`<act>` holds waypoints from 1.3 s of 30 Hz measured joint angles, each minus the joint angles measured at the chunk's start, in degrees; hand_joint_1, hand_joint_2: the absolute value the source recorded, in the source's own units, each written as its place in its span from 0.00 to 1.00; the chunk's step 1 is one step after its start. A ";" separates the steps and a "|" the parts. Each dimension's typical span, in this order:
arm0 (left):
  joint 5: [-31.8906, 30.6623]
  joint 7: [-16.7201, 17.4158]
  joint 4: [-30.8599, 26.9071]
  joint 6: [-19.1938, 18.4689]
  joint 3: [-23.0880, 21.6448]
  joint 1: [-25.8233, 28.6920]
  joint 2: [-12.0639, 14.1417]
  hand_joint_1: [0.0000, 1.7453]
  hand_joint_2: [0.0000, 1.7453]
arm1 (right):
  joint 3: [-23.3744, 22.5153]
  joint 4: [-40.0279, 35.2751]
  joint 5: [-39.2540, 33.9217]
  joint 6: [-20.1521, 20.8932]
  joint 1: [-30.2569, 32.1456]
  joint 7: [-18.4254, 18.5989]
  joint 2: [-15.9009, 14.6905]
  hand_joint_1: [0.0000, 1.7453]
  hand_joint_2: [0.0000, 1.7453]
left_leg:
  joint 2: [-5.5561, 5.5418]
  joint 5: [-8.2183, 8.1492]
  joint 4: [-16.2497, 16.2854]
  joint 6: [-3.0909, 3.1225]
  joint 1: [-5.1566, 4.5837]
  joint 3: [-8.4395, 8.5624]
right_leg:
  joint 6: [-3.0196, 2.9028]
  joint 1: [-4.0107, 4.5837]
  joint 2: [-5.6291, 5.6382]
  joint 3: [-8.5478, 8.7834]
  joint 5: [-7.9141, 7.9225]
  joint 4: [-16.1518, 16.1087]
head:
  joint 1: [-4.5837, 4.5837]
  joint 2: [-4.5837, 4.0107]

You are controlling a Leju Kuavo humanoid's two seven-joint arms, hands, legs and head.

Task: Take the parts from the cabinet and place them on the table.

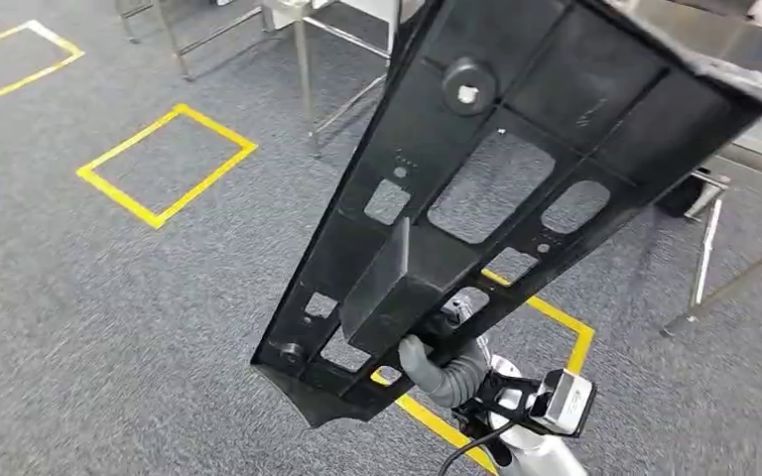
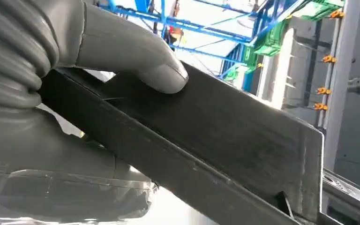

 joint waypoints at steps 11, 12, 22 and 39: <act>-0.22 0.00 0.00 0.04 0.17 0.19 0.00 0.00 0.00 | -0.55 -0.85 -0.07 0.35 1.72 -0.15 -0.83 1.00 1.00 | -3.75 -8.21 17.56 -2.35 0.03 -7.79 | -2.21 -0.11 6.19 0.56 0.37 -1.22 | 0.00 0.00; -0.37 0.15 0.00 0.04 0.17 0.24 0.04 0.00 0.00 | -0.79 -1.07 0.20 0.15 2.30 -0.15 -0.98 1.00 1.00 | -3.77 -6.25 15.74 -2.37 0.06 -7.30 | -2.15 -0.14 6.98 0.60 0.32 -1.12 | 0.00 0.00; 0.04 -0.20 -0.02 -0.83 0.20 -0.39 0.00 0.00 0.00 | -1.42 -4.85 0.20 1.92 2.24 0.26 -1.22 1.00 1.00 | -5.51 0.68 0.03 0.22 0.86 -0.78 | 0.77 -0.09 6.91 -1.76 -1.76 2.66 | 0.02 0.00; 0.24 -0.44 0.00 -1.88 1.09 -0.79 -0.11 0.00 0.00 | -2.43 -6.03 -1.01 2.29 -0.19 1.16 -1.27 1.00 1.00 | -3.51 -6.95 10.26 -2.33 0.21 -3.71 | -2.10 -0.22 4.15 0.47 0.17 -0.95 | 0.00 0.00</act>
